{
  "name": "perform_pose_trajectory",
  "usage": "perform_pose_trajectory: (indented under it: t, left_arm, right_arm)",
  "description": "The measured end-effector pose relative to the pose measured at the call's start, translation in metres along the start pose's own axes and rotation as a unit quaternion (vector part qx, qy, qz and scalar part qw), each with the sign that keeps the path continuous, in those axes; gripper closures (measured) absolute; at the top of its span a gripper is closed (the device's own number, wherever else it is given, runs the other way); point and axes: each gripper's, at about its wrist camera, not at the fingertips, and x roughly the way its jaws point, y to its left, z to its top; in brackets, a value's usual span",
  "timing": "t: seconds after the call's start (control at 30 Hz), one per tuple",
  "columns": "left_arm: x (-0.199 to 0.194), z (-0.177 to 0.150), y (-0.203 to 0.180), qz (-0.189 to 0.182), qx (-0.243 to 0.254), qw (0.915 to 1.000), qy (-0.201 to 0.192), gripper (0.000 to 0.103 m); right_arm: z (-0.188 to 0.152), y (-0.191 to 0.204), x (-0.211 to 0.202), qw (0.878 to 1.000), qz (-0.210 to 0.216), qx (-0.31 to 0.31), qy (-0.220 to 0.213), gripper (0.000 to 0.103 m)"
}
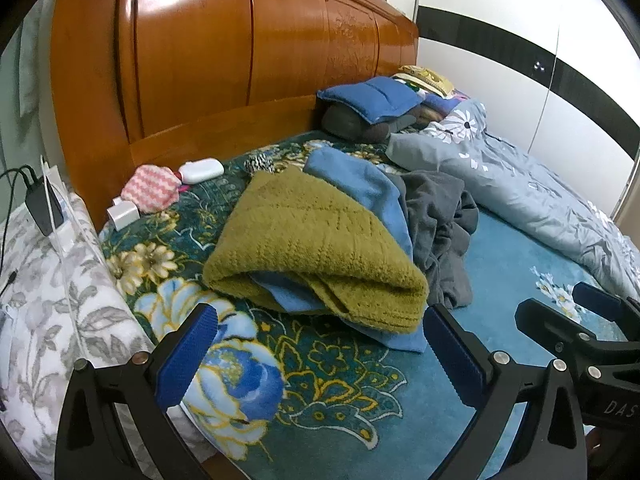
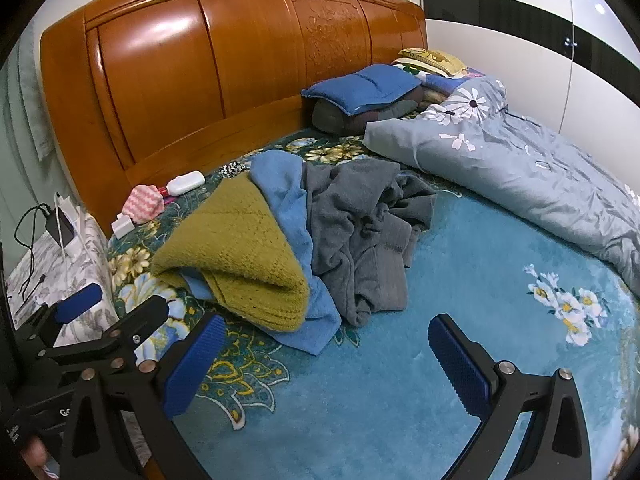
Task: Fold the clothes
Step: 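Approach the olive-green knit sweater on the clothes pile with both tools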
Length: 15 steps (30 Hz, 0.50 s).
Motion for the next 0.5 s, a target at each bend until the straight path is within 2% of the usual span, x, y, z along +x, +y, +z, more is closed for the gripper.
perform_pose_trajectory:
  t: [0.5]
  left_arm:
    - [-0.028,0.01,-0.003,0.032,0.044,0.9977,-0.041,0.0]
  right_arm:
    - [0.007,0.008,-0.021,1.0,0.017,-0.006,-0.011,0.0]
